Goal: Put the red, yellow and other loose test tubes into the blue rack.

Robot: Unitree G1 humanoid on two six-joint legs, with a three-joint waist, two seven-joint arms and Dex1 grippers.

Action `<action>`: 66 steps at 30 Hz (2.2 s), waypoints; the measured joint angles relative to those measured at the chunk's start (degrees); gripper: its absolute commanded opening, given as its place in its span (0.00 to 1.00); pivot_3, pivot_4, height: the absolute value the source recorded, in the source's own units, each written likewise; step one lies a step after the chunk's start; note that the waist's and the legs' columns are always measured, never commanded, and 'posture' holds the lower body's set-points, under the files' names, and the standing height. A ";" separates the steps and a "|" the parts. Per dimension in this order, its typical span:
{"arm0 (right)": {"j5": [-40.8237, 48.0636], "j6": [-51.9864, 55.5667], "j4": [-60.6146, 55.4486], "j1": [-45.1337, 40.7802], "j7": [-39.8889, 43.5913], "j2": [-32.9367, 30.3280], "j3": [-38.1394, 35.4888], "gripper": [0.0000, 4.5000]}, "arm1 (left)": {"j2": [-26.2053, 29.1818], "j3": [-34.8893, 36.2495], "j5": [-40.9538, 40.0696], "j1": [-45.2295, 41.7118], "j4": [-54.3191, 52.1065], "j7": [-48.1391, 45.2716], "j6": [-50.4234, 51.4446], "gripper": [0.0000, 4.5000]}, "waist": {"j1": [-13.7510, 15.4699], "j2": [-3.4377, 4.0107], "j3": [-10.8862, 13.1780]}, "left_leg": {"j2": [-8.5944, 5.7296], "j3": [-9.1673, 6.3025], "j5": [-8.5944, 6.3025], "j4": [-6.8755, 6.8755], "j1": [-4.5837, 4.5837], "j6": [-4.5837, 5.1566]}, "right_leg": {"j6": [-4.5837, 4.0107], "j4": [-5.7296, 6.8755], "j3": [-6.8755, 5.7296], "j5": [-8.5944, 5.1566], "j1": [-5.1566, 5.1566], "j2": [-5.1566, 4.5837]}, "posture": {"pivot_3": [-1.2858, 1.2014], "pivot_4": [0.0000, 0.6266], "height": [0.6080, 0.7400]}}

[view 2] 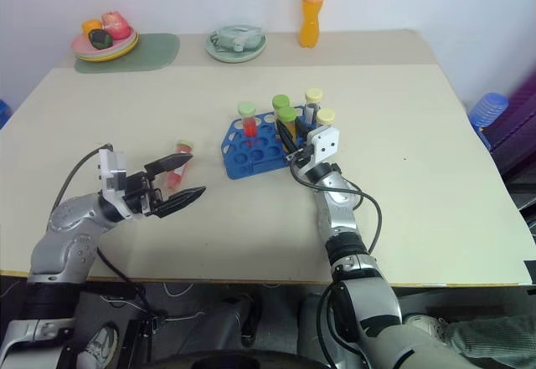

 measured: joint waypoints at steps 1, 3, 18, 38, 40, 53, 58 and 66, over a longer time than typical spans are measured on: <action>0.21 0.00 0.00 0.00 0.39 0.04 -0.16 0.41 | 0.00 0.09 0.00 0.01 -0.07 0.16 0.03 1.00 | 0.00 0.00 0.00 | 0.00 0.00 0.00 0.00 0.00 0.00 | 0.00 0.00 0.00 0.00 0.00 0.00 | 0.52 0.24 1.00; 0.77 0.02 0.00 0.18 1.34 0.07 -0.55 0.59 | -0.01 0.36 -0.07 0.05 -0.32 0.59 0.25 1.00 | 0.00 0.00 0.00 | 0.00 0.00 0.00 -0.01 0.00 0.00 | 0.00 0.00 0.00 0.00 -0.01 0.00 | 0.52 0.24 1.00; -6.86 2.78 -14.53 10.28 -2.56 -7.57 2.56 0.99 | -5.87 5.26 -3.67 -4.54 -1.57 15.88 5.26 1.00 | 0.49 -0.01 0.00 | -0.01 0.00 0.00 -0.03 -0.02 -0.01 | 0.01 -0.03 0.00 0.00 -0.03 -0.05 | 0.52 0.24 1.00; 17.68 50.36 -68.69 26.82 11.90 -42.11 -8.11 0.99 | -8.03 7.64 5.02 -31.30 -5.46 68.12 68.19 1.00 | 0.84 -0.55 0.29 | -0.02 0.07 -0.14 0.33 -0.44 0.22 | 0.22 -0.10 -0.15 -0.09 0.11 -0.20 | 0.52 0.24 1.00; 20.54 53.91 -69.86 24.49 11.94 -42.68 -8.15 0.99 | -9.24 9.43 5.73 -36.04 -2.45 69.62 75.77 1.00 | 0.80 -0.67 0.33 | -0.02 0.07 -0.15 0.33 -0.50 0.20 | 0.25 -0.13 -0.16 -0.11 0.07 -0.21 | 0.52 0.24 1.00; 28.36 66.48 -72.10 18.49 13.88 -45.84 -7.75 0.99 | -12.99 8.47 13.54 -50.68 21.17 72.35 85.00 1.00 | 2.07 -0.74 0.37 | -0.06 0.10 -0.05 0.54 -0.95 0.01 | 0.35 -0.23 -0.19 -0.03 -0.18 -0.30 | 0.52 0.24 1.00; 28.28 66.89 -72.11 18.25 14.29 -45.83 -7.63 0.99 | -15.90 11.25 18.49 -57.37 32.45 75.31 84.99 1.00 | 1.91 -0.79 0.39 | -0.11 0.12 -0.05 0.59 -1.05 0.02 | 0.45 -0.37 -0.19 0.02 -0.20 -0.35 | 0.52 0.24 1.00; 28.28 67.46 -72.63 18.35 13.97 -45.83 -7.63 1.00 | -16.96 12.32 24.83 -60.60 41.38 77.48 82.86 0.38 | 1.90 -0.78 0.39 | -0.11 0.16 -0.04 0.66 -1.05 0.01 | 0.48 -0.28 -0.16 0.04 -0.22 -0.35 | 0.52 0.24 1.00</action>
